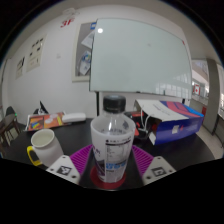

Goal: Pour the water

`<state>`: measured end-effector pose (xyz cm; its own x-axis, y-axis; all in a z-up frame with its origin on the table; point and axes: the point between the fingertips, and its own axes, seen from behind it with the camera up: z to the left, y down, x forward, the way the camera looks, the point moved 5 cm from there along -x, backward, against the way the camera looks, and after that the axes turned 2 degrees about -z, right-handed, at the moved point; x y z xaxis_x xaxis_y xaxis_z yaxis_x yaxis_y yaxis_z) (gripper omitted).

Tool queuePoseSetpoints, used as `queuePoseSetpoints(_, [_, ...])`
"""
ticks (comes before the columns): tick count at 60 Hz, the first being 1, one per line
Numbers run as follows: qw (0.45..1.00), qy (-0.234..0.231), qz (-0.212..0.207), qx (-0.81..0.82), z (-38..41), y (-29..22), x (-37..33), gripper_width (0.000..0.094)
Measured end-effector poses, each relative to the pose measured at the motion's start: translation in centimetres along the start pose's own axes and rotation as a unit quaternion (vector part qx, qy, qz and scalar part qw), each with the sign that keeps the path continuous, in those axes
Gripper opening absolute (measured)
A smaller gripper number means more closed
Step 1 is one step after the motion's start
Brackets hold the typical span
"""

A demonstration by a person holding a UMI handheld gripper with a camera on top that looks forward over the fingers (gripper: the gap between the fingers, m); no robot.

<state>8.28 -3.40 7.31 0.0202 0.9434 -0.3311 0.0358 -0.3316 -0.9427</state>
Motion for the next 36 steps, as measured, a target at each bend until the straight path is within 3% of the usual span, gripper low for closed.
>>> queuePoseSetpoints(3, [1.000, 0.000, 0.024, -0.003, 0.1, 0.7, -0.3, 0.0866])
queuePoseSetpoints(6, [1.000, 0.004, 0.030, 0.001, 0.0, 0.7, -0.8, 0.0828])
queuePoseSetpoints(21, [0.999, 0.029, 0.024, -0.005, 0.0, -1.6, -8.4, 0.0847])
queuePoseSetpoints(36, [0.999, 0.035, 0.029, -0.002, 3.5, -2.3, -23.2, 0.0844])
